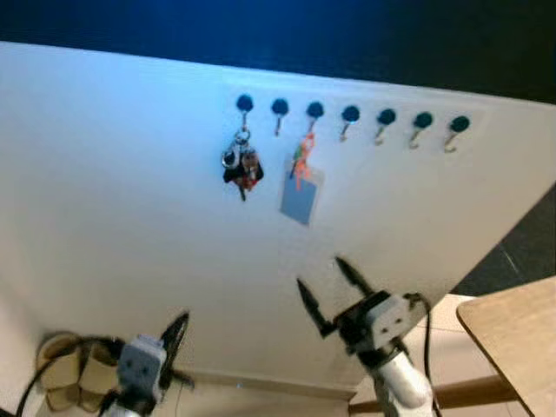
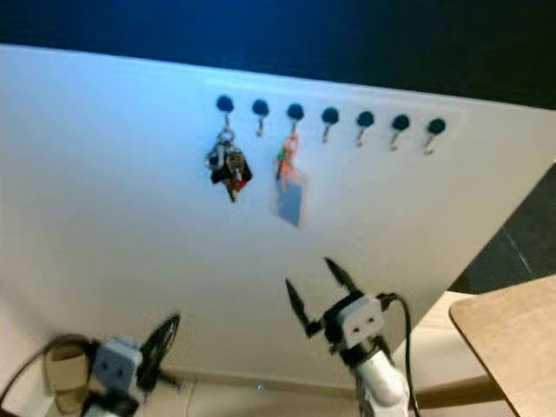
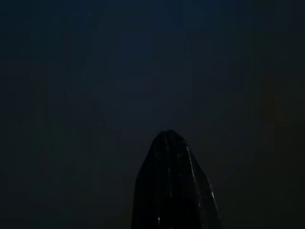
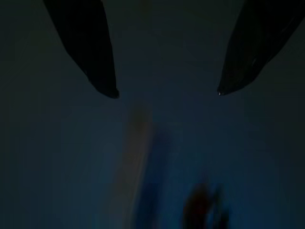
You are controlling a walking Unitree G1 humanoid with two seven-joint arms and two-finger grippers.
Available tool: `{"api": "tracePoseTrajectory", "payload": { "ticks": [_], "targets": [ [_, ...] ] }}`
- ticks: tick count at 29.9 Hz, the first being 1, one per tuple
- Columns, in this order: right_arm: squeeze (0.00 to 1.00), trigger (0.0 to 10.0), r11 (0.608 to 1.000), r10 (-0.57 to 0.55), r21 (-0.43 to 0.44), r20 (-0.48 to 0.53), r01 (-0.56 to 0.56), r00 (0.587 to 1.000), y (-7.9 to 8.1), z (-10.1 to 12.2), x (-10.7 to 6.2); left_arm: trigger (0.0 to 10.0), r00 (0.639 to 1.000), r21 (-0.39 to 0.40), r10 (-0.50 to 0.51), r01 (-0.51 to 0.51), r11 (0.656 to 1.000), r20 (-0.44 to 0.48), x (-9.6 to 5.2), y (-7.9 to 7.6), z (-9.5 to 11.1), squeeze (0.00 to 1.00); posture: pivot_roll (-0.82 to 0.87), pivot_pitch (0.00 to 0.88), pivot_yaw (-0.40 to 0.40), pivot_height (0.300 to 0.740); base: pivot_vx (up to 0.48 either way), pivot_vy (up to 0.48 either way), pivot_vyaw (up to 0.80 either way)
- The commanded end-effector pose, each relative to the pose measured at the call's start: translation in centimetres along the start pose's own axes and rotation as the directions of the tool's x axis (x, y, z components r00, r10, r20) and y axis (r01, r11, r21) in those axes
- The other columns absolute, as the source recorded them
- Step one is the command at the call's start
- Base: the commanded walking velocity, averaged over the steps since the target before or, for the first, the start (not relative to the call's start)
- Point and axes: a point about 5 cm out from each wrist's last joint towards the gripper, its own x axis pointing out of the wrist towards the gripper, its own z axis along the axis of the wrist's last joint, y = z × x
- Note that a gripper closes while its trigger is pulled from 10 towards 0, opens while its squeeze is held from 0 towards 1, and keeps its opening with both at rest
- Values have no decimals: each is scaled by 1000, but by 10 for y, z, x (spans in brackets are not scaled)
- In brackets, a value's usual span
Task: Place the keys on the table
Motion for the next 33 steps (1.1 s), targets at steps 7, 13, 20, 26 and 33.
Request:
{"api": "tracePoseTrajectory", "payload": {
  "ticks": [7, 13, 20, 26, 33],
  "targets": [
    [1000, 10000, 994, -105, 19, 141, 103, 984, -9, 33, 20, 10000, 992, -69, -93, 98, 993, 81, 26, -14, 22, 0, 66, 68, -65, 740, 0, 0, 0],
    [122, 10000, 984, -160, 100, 149, 146, 976, -11, 41, 36, 10000, 981, -99, -153, 165, 981, 122, 37, -18, 44, 0, 64, 66, -54, 740, 0, 0, 0],
    [0, 10000, 959, -107, 275, 132, 68, 985, -6, 43, 54, 10000, 975, -91, -155, 171, 981, 159, 47, -15, 61, 0, 68, 56, -59, 740, 0, 0, 0],
    [0, 10000, 941, -22, 338, 129, -23, 991, 1, 43, 63, 10000, 974, -91, -157, 173, 981, 163, 48, -14, 66, 0, 73, 53, -68, 740, 0, 0, 0],
    [0, 10000, 922, 45, 376, 119, -87, 992, 7, 43, 66, 10000, 978, -100, -147, 163, 982, 147, 47, -14, 68, 0, 77, 48, -75, 740, 0, 0, 0]
  ]
}}
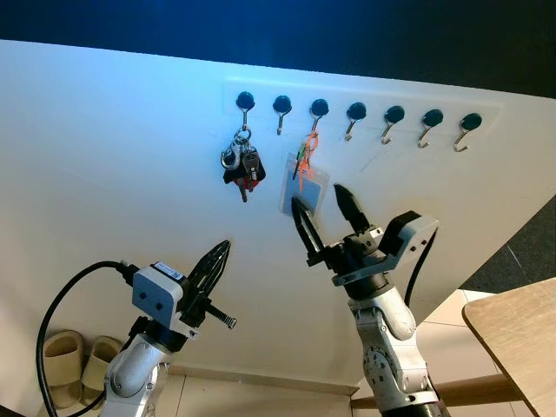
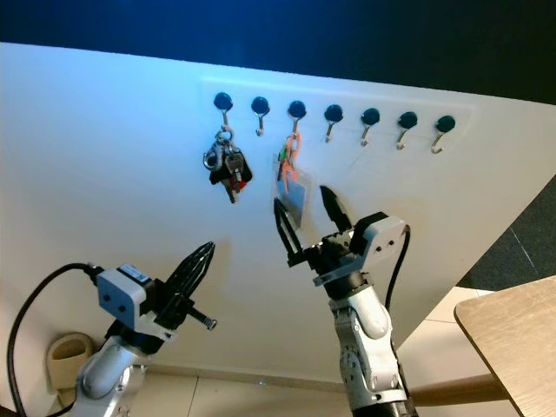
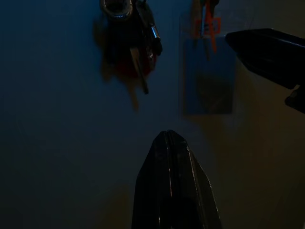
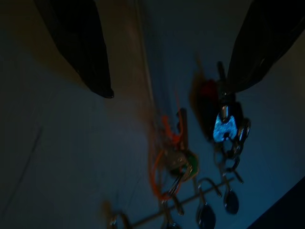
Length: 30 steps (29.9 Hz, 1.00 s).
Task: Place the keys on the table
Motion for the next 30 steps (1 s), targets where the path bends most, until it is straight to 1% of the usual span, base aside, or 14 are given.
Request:
{"api": "tracePoseTrajectory", "payload": {
  "ticks": [1, 2, 3, 4, 5, 6, 7, 8, 10, 11, 17, 30],
  "targets": [
    [0, 10000, 1000, 19, 10, 7, -19, 1000, 2, 3, 1, 10000, 1000, 6, -8, 9, 1000, -18, -3, 1, 1, 0, 77, 48, -75, 740, 0, 0, 0],
    [0, 10000, 1000, 23, 18, 3, -23, 1000, 2, 3, 1, 10000, 1000, 4, -9, 9, 1000, -19, -3, 0, 1, 0, 77, 47, -76, 740, 0, 0, 0],
    [0, 9647, 999, 25, 25, 0, -25, 1000, 1, 4, 2, 10000, 1000, 3, -12, 12, 1000, -22, -3, -1, 1, 0, 76, 46, -75, 740, 0, 0, 0],
    [0, 9647, 999, 25, 25, 0, -25, 1000, 1, 4, 2, 10000, 1000, 3, -12, 12, 1000, -22, -3, -1, 1, 0, 76, 46, -75, 740, 0, 0, 0],
    [0, 7412, 999, 22, 28, 1, -22, 1000, 1, 4, 3, 10000, 1000, 3, -13, 13, 1000, -22, -3, -1, 1, 0, 75, 46, -76, 740, 0, 0, 0],
    [0, 3647, 999, 15, 32, 1, -15, 1000, -1, 4, 3, 10000, 1000, 4, -16, 16, 1000, -24, -2, -1, 2, 0, 75, 45, -75, 740, 0, 0, 0],
    [0, 3647, 999, 12, 36, 1, -12, 1000, -2, 5, 4, 10000, 1000, 4, -17, 17, 1000, -26, -2, -2, 2, 0, 75, 45, -75, 740, 0, 0, 0],
    [0, 549, 999, 7, 38, 0, -7, 1000, -3, 5, 4, 10000, 999, 4, -18, 18, 1000, -27, -2, -2, 2, 0, 75, 45, -75, 740, 0, 0, 0],
    [0, 549, 999, 5, 39, -1, -5, 1000, -4, 5, 4, 10000, 999, 4, -18, 18, 1000, -28, -2, -2, 3, 0, 75, 45, -75, 740, 0, 0, 0],
    [0, 0, 999, 3, 39, -2, -3, 1000, -5, 5, 4, 10000, 999, 4, -18, 18, 1000, -28, -1, -2, 3, 0, 76, 45, -75, 740, 0, 0, 0],
    [0, 0, 1000, -5, 29, 5, 5, 1000, -8, 7, 5, 10000, 999, 5, -20, 21, 1000, -29, -1, -2, 4, 0, 78, 46, -75, 740, 0, 0, 0],
    [0, 0, 1000, 2, 19, 17, -2, 1000, -7, 9, 5, 10000, 999, 4, -33, 33, 999, -36, 0, -6, 5, 0, 78, 47, -74, 740, 0, 0, 0]
  ]
}}
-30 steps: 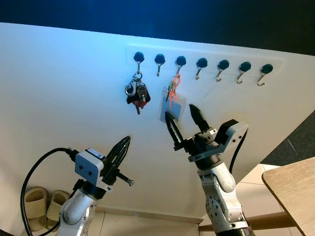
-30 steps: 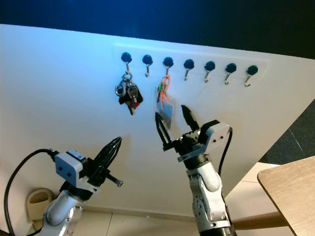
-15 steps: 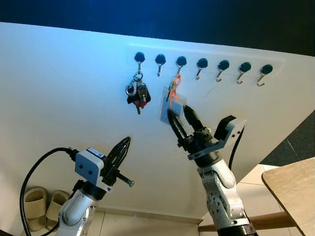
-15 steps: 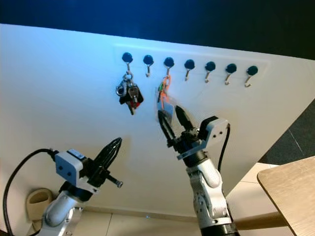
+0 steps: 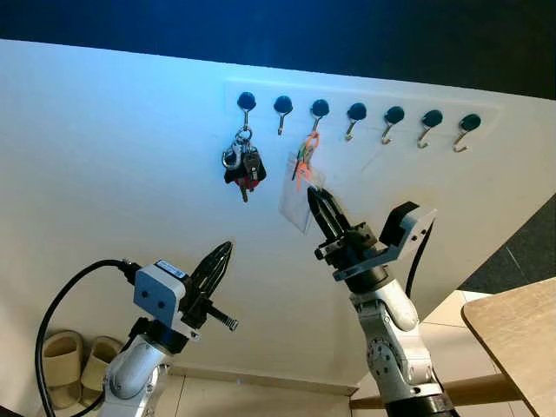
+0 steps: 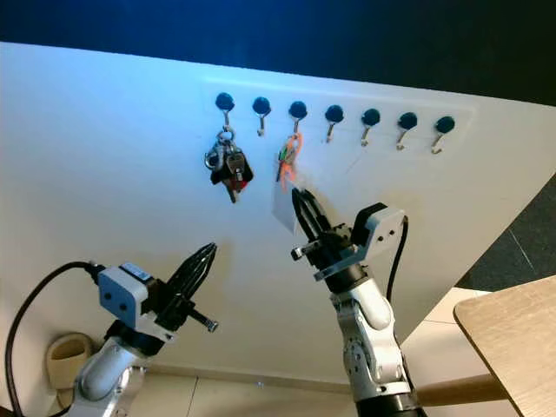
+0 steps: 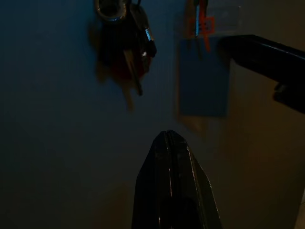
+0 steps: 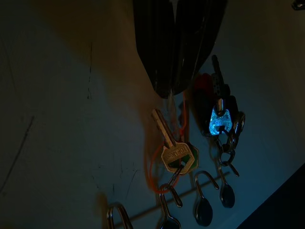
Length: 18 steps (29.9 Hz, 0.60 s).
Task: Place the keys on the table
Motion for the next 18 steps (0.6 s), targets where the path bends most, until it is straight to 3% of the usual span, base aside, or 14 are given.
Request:
{"api": "tracePoseTrajectory", "payload": {
  "ticks": [1, 10, 18],
  "targets": [
    [0, 0, 1000, -10, -7, 17, 10, 1000, -2, 4, -1, 10000, 1000, 8, -16, 16, 1000, -22, -2, -2, -1, 0, 78, 47, -74, 740, 0, 0, 0],
    [0, 0, 1000, -7, -15, 45, 8, 999, -2, 9, 3, 10000, 1000, 13, -19, 20, 1000, -16, 1, -3, 1, 0, 78, 47, -74, 740, 0, 0, 0],
    [0, 0, 1000, 19, -24, 127, -16, 992, 5, 28, 18, 10000, 1000, 21, -26, 27, 999, -10, 2, -3, 4, 0, 81, 48, -75, 740, 0, 0, 0]
  ]
}}
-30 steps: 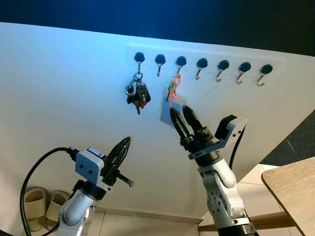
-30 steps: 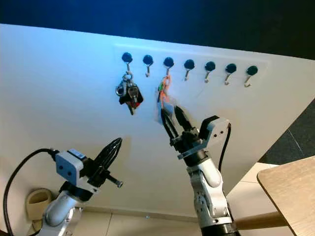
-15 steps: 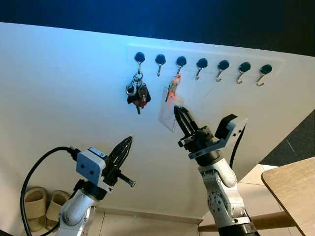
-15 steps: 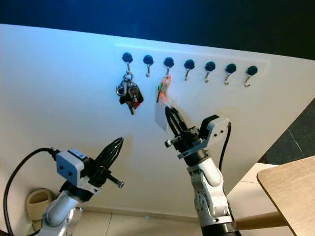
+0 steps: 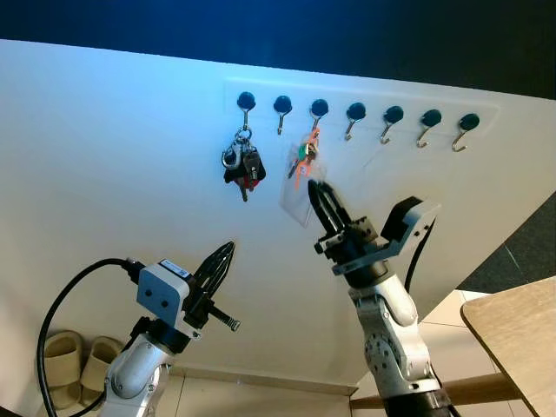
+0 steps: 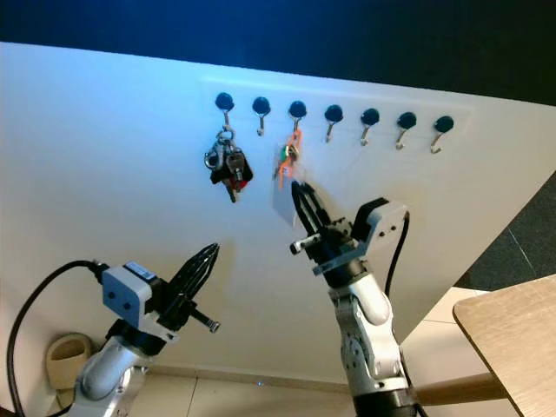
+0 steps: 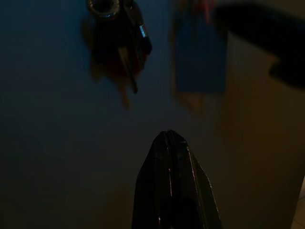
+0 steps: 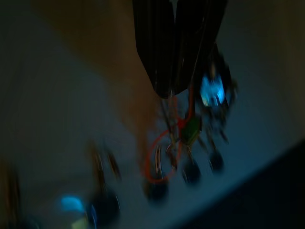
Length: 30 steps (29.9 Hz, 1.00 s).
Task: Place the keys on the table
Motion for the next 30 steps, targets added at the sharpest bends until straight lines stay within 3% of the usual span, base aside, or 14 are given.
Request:
{"api": "tracePoseTrajectory", "payload": {
  "ticks": [1, 6, 14, 21, 30],
  "targets": [
    [0, 0, 1000, -16, -2, 28, 16, 999, -3, 7, 0, 10000, 1000, 11, -19, 19, 1000, -3, 1, -2, 2, 0, 81, 48, -75, 740, 0, 0, 0],
    [0, 0, 1000, 5, -24, 90, -3, 996, 1, 22, 10, 10000, 1000, 10, -25, 25, 1000, -4, 1, -4, 2, 0, 78, 51, -74, 740, 0, 0, 0],
    [0, 0, 999, 9, -39, 112, -4, 994, 5, 27, 11, 10000, 1000, 7, -28, 28, 1000, -1, 1, -6, 3, 0, 78, 53, -77, 740, 0, 0, 0],
    [0, 0, 999, 28, -46, 34, -27, 999, 13, 13, -5, 10000, 998, 13, -54, 54, 998, -18, 0, -10, 0, 0, 77, 55, -77, 740, 0, 0, 0],
    [0, 0, 997, -64, -48, -35, 62, 997, 2, 1, -26, 10000, 998, 11, -59, 59, 998, -21, 1, -11, 1, 0, 74, 72, -69, 740, 0, 0, 0]
  ]
}}
